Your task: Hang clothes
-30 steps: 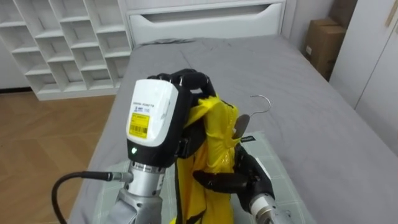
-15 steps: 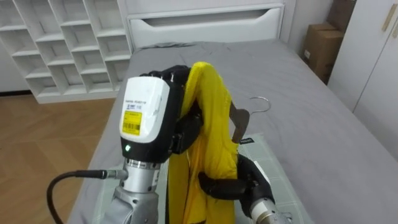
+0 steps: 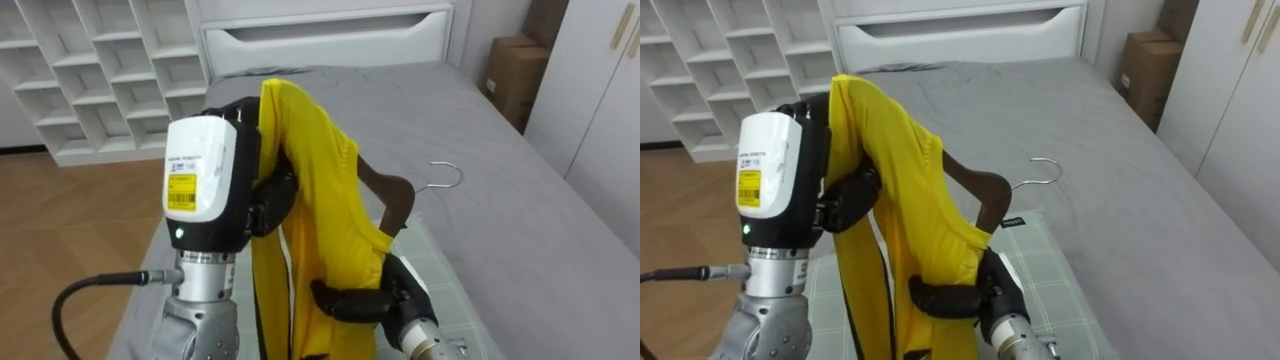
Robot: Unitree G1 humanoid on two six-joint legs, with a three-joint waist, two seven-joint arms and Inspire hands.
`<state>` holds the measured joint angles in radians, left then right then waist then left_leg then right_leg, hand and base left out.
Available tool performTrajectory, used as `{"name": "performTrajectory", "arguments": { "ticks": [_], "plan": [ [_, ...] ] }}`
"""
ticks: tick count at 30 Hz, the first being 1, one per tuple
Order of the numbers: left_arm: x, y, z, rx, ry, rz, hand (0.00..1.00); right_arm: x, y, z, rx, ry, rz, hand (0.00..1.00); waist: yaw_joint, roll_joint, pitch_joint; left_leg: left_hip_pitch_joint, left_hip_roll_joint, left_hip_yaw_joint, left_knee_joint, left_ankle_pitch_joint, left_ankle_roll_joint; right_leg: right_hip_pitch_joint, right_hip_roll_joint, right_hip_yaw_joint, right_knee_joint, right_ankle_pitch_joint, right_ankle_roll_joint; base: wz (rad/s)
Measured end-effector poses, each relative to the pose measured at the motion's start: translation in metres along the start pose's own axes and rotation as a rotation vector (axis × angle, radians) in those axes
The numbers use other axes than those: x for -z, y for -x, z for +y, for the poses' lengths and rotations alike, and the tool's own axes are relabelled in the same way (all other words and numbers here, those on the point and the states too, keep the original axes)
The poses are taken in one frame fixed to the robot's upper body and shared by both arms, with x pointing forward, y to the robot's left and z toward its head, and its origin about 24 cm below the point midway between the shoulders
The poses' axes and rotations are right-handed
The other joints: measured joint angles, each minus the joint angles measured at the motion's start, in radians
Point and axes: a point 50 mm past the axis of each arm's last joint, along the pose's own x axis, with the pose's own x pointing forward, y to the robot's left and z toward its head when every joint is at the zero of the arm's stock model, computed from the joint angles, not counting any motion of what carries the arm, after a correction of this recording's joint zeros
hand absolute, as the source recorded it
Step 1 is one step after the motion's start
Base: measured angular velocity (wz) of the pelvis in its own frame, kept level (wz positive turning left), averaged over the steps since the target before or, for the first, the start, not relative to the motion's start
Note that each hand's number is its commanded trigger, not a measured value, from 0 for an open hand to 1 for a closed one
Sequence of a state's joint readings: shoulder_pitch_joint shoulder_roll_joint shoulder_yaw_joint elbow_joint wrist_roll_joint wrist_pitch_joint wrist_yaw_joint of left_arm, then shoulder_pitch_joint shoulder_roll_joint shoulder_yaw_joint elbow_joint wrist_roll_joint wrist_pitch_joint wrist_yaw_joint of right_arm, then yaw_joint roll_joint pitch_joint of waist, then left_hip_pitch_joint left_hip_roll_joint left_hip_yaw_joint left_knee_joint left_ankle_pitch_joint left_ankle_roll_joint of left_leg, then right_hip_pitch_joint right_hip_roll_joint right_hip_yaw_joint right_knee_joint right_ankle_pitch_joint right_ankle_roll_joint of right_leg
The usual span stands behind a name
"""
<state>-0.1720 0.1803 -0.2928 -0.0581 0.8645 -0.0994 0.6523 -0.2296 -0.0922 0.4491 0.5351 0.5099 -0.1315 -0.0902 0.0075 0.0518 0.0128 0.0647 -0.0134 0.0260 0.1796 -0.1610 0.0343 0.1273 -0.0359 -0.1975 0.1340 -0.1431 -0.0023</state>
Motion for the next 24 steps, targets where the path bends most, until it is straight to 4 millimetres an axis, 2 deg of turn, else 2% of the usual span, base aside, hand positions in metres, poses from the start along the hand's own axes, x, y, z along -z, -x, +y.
{"name": "performTrajectory", "arguments": {
  "ticks": [10, 11, 12, 13, 24],
  "plan": [
    [0.002, 0.002, 0.001, -0.006, -0.007, 0.013, 1.0, 0.0, 0.0, 0.0, -0.006, 0.003, 0.0, 1.0, 0.0, 0.0, -0.0004, 0.0, 0.0, 0.0, -0.003, 0.0, 0.0, -0.002, 0.0, 0.0, 0.0, 0.0, 0.0, 0.0],
    [0.002, 0.002, 0.001, -0.007, -0.007, 0.014, 0.78, 0.0, 0.0, 0.0, -0.006, 0.003, 0.0, 1.0, 0.0, 0.0, -0.0005, 0.0, 0.0, 0.0, -0.002, 0.0, 0.0, -0.002, 0.0, 0.0, 0.0, 0.0, 0.0, 0.0],
    [0.002, 0.002, 0.001, -0.008, -0.007, 0.015, 0.46, 0.0, 0.0, 0.0, -0.006, 0.003, 0.0, 1.0, 0.0, 0.001, -0.0007, 0.0, 0.0, 0.0, -0.002, 0.0, 0.0, -0.001, 0.0, 0.0, 0.0, 0.0, 0.0, 0.0],
    [0.002, 0.002, 0.001, -0.009, -0.006, 0.016, 0.0, 0.0, 0.0, 0.0, -0.006, 0.004, 0.0, 1.0, -0.001, 0.001, -0.0007, 0.0, 0.0, 0.0, -0.002, 0.0, 0.0, -0.001, 0.0, 0.0, 0.0, 0.0, 0.0, 0.0],
    [0.009, 0.018, -0.005, 0.042, -0.012, 0.064, 0.0, -0.002, 0.002, -0.012, 0.028, 0.034, -0.001, 1.0, -0.004, 0.0, -0.0009, -0.002, -0.001, 0.002, 0.004, 0.0, 0.0, 0.001, -0.001, -0.001, 0.0, 0.0, 0.0, 0.0]
  ]
}}
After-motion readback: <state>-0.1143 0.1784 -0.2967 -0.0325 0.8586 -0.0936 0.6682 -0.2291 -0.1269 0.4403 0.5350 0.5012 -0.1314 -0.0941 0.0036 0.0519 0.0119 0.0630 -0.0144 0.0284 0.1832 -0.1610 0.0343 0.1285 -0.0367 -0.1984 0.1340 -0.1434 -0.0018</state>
